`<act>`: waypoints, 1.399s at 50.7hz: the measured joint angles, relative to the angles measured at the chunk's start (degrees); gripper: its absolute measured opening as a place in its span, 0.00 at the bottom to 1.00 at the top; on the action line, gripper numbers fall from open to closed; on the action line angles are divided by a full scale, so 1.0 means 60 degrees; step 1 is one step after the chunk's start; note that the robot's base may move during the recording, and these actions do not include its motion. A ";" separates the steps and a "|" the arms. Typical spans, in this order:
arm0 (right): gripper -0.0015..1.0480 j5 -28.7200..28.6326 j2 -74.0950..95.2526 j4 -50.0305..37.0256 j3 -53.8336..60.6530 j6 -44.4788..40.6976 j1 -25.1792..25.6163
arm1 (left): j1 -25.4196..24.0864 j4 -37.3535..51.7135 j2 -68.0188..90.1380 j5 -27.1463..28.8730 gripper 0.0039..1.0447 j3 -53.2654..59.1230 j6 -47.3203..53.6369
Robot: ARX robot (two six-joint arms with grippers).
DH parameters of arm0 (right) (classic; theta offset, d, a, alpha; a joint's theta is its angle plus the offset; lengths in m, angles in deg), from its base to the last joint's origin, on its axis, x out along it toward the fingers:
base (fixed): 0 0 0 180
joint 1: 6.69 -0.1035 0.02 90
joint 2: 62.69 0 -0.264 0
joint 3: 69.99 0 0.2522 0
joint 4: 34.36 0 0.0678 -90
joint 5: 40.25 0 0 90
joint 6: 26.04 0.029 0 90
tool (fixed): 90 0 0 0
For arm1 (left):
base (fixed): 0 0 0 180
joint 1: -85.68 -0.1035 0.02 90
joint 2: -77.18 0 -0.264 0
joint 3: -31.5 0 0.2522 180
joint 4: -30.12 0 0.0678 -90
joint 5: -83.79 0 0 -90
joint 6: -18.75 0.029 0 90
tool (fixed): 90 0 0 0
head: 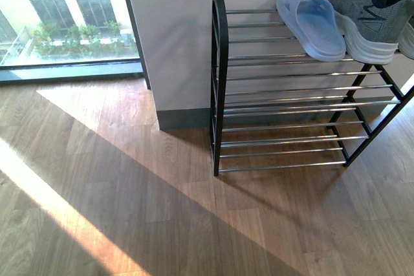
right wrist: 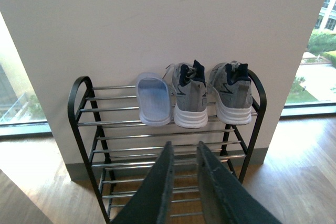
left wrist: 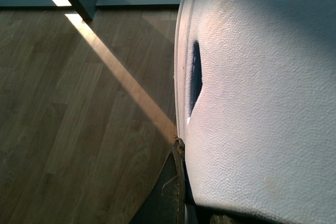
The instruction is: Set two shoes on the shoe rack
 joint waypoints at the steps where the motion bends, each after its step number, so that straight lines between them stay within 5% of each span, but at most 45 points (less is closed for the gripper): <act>1: 0.18 0.0000 0.0000 0.0000 0.0000 0.0000 0.0000 | 0.0000 0.0000 0.0000 0.0000 0.02 0.0000 0.0000; 16: 0.56 -0.0025 -0.0011 0.0000 0.0000 0.0000 0.0000 | 0.0000 0.0000 0.0000 0.0007 0.02 0.0000 0.0000; 26: 0.93 -0.0033 -0.0011 0.0000 0.0000 0.0007 0.0000 | -0.0018 0.0000 0.0000 0.0025 0.02 0.0000 0.0000; 63: 0.91 0.0033 -0.0022 0.0022 0.0000 0.0004 -0.0011 | 0.0033 0.0000 0.0004 -0.0066 0.02 0.0000 0.0004; 71: 0.91 0.0029 -0.0018 0.0022 0.0000 0.0004 -0.0015 | 0.0364 0.1155 0.0510 -0.0080 0.02 -0.0157 -0.0758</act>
